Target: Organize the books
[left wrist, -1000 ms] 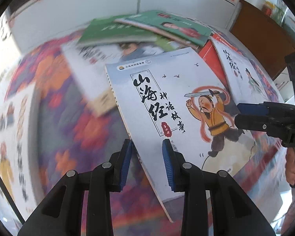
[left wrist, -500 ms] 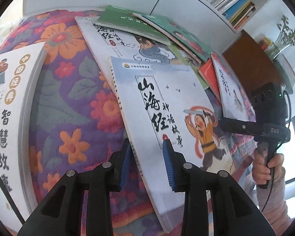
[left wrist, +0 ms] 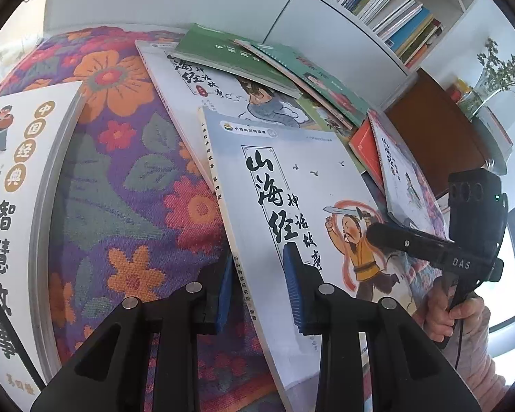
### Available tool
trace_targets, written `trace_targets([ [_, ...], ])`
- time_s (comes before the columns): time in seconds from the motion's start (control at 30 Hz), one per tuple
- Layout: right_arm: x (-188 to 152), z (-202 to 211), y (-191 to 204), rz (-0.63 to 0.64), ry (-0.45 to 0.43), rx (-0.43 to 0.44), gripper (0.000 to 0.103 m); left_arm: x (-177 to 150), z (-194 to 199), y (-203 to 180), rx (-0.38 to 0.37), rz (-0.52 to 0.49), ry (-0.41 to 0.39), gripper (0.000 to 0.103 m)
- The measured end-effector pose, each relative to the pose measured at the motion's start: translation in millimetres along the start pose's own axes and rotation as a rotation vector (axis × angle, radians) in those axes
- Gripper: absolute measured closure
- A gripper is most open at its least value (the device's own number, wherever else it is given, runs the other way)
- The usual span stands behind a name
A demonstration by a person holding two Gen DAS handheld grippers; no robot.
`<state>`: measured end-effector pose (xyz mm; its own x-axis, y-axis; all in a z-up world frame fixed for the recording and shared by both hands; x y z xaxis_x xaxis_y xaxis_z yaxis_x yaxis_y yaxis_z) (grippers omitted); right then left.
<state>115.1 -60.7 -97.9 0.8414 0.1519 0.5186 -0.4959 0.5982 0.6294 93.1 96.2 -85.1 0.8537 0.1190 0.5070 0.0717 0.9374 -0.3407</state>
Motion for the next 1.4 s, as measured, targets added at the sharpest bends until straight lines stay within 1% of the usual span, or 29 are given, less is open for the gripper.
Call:
trace_targets([
  [0.07,-1,2,-2,-0.014,-0.010,0.011,0.078,1,0,2,-0.003,0.003,-0.004,0.075],
  [0.2,1,-2,0,0.004,-0.011,-0.004,0.078,0,2,2,0.000,-0.003,-0.014,0.074],
  [0.4,2,-2,0,-0.001,-0.012,0.002,0.078,-1,3,1,0.003,-0.006,-0.022,0.074],
  [0.7,2,-2,2,0.027,-0.018,-0.026,0.078,-1,4,0,0.005,-0.014,-0.038,0.074],
  [0.83,2,-3,1,0.015,-0.019,-0.013,0.078,-1,4,0,0.005,-0.013,-0.039,0.074],
  [1.1,2,-2,2,0.016,-0.018,-0.015,0.078,-2,4,0,0.004,-0.011,-0.048,0.075],
  [1.17,2,-2,3,0.018,-0.021,-0.016,0.078,-2,4,-1,0.016,-0.010,-0.060,0.075],
  [1.3,2,1,8,0.040,-0.040,-0.031,0.078,-2,6,-6,0.051,-0.058,-0.067,0.076],
  [1.4,2,2,7,0.015,-0.045,-0.015,0.079,-1,6,-3,0.011,-0.038,-0.054,0.077],
])
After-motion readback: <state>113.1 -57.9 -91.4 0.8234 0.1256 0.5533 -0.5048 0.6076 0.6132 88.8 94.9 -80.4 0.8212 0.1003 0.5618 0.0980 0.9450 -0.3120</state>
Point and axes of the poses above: each gripper's, at about its wrist camera, not at the fingertips, and z roughly against the way its jaws point, y to its left, x to its top, the point moved 10 cm from there along -z, roughly the way its jaws point, and after that the axes turned 8 degrees about x, right-handed, at the moved point
